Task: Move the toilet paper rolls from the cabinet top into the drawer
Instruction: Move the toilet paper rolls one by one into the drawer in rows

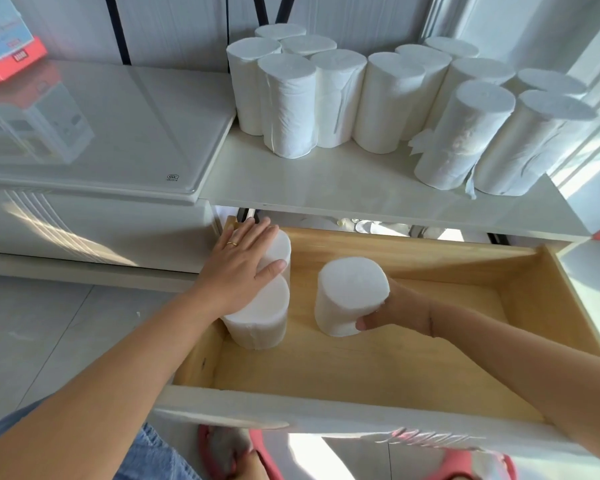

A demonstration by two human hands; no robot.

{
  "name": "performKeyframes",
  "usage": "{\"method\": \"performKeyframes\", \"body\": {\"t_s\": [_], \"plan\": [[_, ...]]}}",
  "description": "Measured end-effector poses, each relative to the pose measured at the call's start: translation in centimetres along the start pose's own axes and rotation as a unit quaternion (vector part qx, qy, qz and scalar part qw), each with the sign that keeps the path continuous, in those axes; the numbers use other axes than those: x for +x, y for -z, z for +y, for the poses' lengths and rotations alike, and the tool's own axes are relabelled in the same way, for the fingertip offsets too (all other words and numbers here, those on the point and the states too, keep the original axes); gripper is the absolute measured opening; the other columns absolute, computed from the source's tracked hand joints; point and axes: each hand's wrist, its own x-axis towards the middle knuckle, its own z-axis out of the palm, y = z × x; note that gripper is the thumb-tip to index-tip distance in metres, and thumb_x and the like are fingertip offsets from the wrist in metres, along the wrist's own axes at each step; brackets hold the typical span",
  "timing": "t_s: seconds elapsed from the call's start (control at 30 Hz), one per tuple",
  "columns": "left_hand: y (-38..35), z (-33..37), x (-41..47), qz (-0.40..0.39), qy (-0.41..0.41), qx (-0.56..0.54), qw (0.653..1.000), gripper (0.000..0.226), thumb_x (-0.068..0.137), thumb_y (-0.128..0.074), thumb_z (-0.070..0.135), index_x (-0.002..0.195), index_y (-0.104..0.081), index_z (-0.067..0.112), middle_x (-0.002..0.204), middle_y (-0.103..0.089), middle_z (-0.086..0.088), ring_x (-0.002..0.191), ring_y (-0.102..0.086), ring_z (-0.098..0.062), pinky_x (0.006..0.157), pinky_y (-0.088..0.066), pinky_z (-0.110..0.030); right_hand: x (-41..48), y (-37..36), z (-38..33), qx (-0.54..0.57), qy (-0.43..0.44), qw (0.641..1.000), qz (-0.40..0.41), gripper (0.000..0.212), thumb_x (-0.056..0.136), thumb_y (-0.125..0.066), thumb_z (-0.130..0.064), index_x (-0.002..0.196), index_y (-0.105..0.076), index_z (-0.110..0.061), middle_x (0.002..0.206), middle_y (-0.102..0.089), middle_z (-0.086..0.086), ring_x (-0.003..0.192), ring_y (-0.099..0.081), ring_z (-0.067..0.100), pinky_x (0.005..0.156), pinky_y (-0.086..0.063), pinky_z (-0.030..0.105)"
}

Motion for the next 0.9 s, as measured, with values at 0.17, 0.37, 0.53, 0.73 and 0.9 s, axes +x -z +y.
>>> {"method": "performKeyframes", "body": {"t_s": [0.17, 0.37, 0.53, 0.73, 0.9], "plan": [[0.1, 0.0, 0.0, -0.004, 0.002, -0.007, 1.0, 0.077, 0.084, -0.009, 0.065, 0.149, -0.009, 0.025, 0.159, -0.003, 0.007, 0.144, 0.008, -0.009, 0.117, 0.005, -0.038, -0.8, 2.4, -1.8, 0.058, -0.119, 0.985, -0.111, 0.09, 0.063, -0.071, -0.07, 0.141, -0.034, -0.043, 0.139, -0.05, -0.02, 0.131, -0.044, 0.006, 0.108, -0.04, 0.043], [0.0, 0.0, 0.0, 0.0, 0.002, -0.008, 1.0, 0.066, 0.093, -0.021, 0.058, 0.149, -0.009, 0.025, 0.159, -0.003, 0.006, 0.144, 0.007, -0.009, 0.117, 0.005, -0.037, -1.0, -0.2, -3.2, 0.12, -0.192, 0.966, -0.123, 0.06, 0.076, -0.068, -0.05, 0.129, -0.047, -0.034, 0.127, -0.057, 0.008, 0.103, -0.065, 0.033, 0.092, -0.054, 0.044], [0.0, 0.1, 0.0, -0.002, 0.003, -0.004, 1.0, 0.066, 0.092, -0.02, 0.058, 0.149, -0.009, 0.026, 0.159, -0.004, 0.006, 0.144, 0.007, -0.009, 0.117, 0.006, -0.036, -2.4, -5.5, -4.0, 0.141, -0.197, 0.953, -0.18, 0.048, 0.087, -0.068, -0.03, 0.131, -0.049, -0.031, 0.12, -0.063, 0.007, 0.095, -0.067, 0.023, 0.085, -0.056, 0.033], [0.1, 0.1, -0.1, -0.001, 0.007, -0.015, 1.0, 0.064, 0.094, -0.023, 0.056, 0.149, -0.01, 0.025, 0.159, -0.004, 0.006, 0.144, 0.006, -0.009, 0.117, 0.006, -0.037, -1.9, -10.3, -6.5, 0.176, -0.209, 0.949, -0.156, 0.045, 0.087, -0.066, -0.038, 0.127, -0.051, -0.026, 0.114, -0.063, 0.004, 0.095, -0.065, 0.018, 0.088, -0.056, 0.028], [0.2, 0.3, -0.2, 0.004, 0.007, -0.021, 1.0, 0.063, 0.095, -0.025, 0.053, 0.149, -0.012, 0.023, 0.159, -0.005, 0.004, 0.145, 0.004, -0.011, 0.117, 0.006, -0.037, -0.2, -12.8, -8.2, 0.175, -0.227, 0.944, -0.163, 0.055, 0.086, -0.065, -0.043, 0.132, -0.052, -0.017, 0.102, -0.063, 0.001, 0.087, -0.064, 0.013, 0.085, -0.054, 0.024]]}}
